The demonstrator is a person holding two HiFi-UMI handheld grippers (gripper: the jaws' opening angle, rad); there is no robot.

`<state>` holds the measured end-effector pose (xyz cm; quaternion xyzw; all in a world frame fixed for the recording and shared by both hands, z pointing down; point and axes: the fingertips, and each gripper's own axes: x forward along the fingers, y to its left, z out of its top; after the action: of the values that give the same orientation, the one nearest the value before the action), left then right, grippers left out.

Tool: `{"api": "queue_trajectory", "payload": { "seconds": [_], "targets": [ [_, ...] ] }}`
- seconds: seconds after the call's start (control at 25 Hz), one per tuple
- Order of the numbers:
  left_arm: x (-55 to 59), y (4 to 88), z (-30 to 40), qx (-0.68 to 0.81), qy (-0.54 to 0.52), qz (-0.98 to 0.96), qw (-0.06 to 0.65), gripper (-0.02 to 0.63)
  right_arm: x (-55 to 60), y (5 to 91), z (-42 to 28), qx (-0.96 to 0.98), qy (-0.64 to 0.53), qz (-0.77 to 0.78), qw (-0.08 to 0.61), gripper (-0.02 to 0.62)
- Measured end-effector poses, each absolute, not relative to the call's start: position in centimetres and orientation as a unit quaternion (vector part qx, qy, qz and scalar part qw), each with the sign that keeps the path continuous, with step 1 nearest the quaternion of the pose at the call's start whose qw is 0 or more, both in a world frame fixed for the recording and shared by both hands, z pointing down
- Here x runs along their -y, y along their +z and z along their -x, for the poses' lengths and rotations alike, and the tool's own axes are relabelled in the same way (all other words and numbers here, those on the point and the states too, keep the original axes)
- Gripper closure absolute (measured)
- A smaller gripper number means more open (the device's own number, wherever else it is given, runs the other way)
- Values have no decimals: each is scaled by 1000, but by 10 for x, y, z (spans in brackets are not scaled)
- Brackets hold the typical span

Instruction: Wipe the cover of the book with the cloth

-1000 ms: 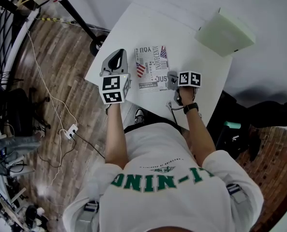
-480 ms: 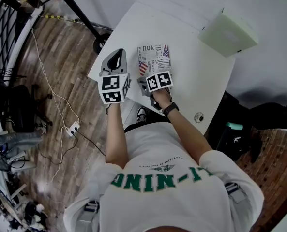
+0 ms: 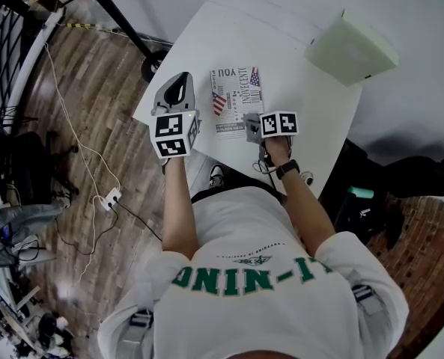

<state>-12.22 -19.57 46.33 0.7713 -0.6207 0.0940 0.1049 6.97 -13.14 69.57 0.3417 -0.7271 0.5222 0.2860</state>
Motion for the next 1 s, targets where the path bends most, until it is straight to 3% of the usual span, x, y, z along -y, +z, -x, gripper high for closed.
{"api": "queue_trajectory", "payload": {
  "seconds": [0.2,0.44,0.8,1.0],
  "targets": [
    [198,464,110,609,93,-781,103,592,138,694,-120,705,536,-387,257,563],
    [196,460,105,605,92,-784,100,592,138,694,-120,707,517,-395,275,561],
    [187,462,124,623,95,-770,102,592,85,686,30,773,493,-236,322,561],
    [184,462,131,628,95,-765,102,592,76,698,50,766,493,-226,344,561]
  ]
}}
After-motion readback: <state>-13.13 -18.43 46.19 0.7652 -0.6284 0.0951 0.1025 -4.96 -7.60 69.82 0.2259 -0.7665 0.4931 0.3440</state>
